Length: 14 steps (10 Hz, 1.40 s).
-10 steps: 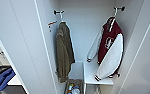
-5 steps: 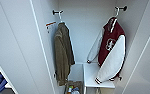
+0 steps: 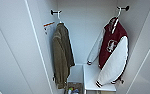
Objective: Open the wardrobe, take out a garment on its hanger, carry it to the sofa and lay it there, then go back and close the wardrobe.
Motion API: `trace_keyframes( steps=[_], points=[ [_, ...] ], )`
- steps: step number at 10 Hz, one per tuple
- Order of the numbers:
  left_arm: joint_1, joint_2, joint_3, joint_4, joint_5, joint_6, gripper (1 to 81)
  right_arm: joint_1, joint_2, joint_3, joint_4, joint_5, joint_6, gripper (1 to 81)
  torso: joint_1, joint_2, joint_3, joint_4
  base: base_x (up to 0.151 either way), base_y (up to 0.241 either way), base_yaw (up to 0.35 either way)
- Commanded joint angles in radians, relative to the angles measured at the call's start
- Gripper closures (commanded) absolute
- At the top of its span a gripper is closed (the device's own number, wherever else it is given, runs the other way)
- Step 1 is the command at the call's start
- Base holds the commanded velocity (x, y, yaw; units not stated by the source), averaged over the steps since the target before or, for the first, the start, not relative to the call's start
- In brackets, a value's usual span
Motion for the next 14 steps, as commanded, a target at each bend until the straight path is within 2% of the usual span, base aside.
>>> trace_keyframes(
  steps=[1, 14],
  points=[
    [-0.018, -0.005, 0.002, 0.019, 0.042, 0.004, 1.0, 0.027, -0.006, 0.006, 0.006, -0.078, -0.003, 1.0, 0.000, 0.000, 0.000, 0.000, 0.089, 0.000, 0.000],
    [-0.018, -0.002, 0.000, 0.019, 0.044, 0.004, 1.0, 0.032, 0.000, 0.004, 0.003, -0.080, -0.003, 1.0, 0.000, 0.000, 0.000, 0.000, 0.091, 0.000, 0.000]
  ],
)
